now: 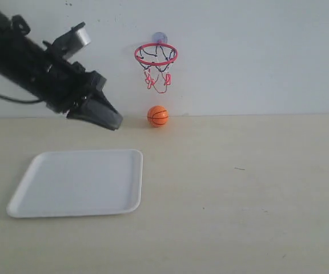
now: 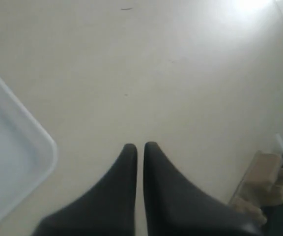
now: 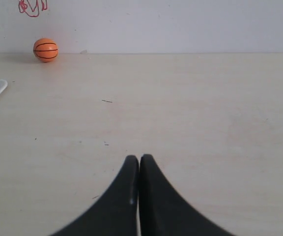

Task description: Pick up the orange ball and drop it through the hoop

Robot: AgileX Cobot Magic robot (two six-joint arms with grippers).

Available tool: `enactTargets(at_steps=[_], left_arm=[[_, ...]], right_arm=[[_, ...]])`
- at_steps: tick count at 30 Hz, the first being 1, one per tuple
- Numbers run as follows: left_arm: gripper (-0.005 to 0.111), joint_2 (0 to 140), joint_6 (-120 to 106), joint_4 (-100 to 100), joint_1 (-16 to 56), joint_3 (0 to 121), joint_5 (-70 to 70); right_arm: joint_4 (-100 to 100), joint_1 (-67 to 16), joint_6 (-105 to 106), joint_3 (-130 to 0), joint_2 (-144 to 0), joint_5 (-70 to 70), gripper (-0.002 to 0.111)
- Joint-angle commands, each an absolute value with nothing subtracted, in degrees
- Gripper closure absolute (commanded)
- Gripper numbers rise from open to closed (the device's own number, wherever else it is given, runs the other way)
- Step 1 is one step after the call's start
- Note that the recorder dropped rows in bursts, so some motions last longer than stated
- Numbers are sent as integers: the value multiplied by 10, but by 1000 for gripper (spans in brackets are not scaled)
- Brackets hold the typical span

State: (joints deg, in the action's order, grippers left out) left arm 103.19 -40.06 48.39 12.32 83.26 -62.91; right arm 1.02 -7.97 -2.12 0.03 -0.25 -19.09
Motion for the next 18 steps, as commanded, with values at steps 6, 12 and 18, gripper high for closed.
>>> enactTargets(at_steps=[6,12,18], left_arm=[[103,799,-654,943,129,398,-509],[103,731,-654,979,129,301,-550],[103,721,-656,985,129,290,-549]], right_arm=[[8,-80,-24,0,0,-189,109],[8,-80,-24,0,0,-189,109],[8,-80,-24,0,0,-189,109]])
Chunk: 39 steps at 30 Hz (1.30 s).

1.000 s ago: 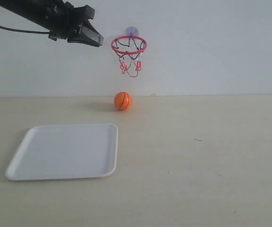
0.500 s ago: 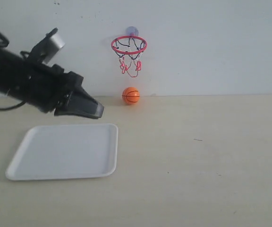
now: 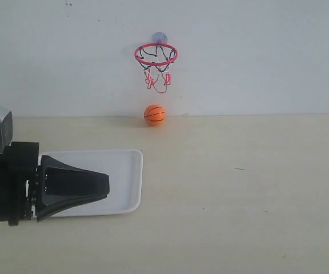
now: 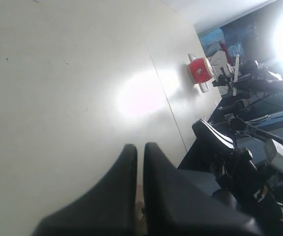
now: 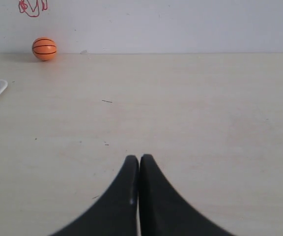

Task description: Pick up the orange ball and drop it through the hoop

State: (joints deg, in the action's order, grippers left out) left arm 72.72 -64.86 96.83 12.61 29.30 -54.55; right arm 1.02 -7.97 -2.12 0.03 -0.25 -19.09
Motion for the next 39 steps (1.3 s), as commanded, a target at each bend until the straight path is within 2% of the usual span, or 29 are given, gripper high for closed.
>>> enactTargets(at_steps=[1,7,13,17,22,27,30,36,39], left_arm=[[103,720,-656,985,129,290,-550],[103,644,-902,999,127,272,-490],[103,312,-1113,999,98,212,-385],[103,200,-1083,999,98,200,-305],[103,179,-1003,999,98,184,-244],[103,177,-669,999,98,141,-123],[103,152,-515,861,98,118,-76],[103,43,-256,314,98,84,-75],[103,2,-137,142,98,64,-75]], right_arm=[[8,-80,-24,0,0,-189,109],[8,-80,-24,0,0,-189,109],[8,-80,-24,0,0,-189,109],[8,-80,-24,0,0,-189,109],[8,-80,-24,0,0,-189,109],[8,-80,-24,0,0,-189,109],[8,-80,-24,0,0,-189,109],[8,-80,-24,0,0,-189,109],[8,-80,-24,0,0,-189,109]])
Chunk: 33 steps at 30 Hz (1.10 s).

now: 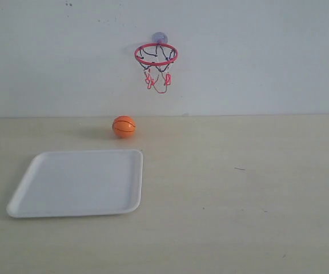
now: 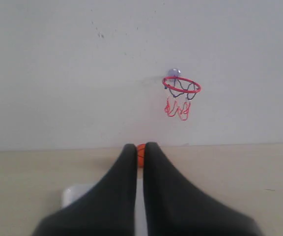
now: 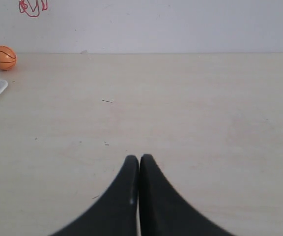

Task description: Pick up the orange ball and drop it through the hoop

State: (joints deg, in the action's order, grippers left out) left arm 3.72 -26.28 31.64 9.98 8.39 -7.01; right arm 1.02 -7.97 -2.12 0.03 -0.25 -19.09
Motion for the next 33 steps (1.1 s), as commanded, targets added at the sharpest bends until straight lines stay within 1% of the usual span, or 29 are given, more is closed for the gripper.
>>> enactTargets(at_steps=[1,4,6,8,12,18,33], left_arm=[[103,0,-115,119,98,46,-75],[103,0,-94,113,98,0,-73],[103,0,-27,66,98,0,-137],[103,0,16,33,98,0,-150],[103,0,17,31,93,0,-165],[103,0,17,22,52,0,-165],[103,0,17,22,52,0,-164]], right_arm=[[8,-80,-24,0,0,-189,109],[8,-80,-24,0,0,-189,109],[8,-80,-24,0,0,-189,109],[8,-80,-24,0,0,-189,109],[8,-80,-24,0,0,-189,109],[8,-80,-24,0,0,-189,109],[8,-80,-24,0,0,-189,109]])
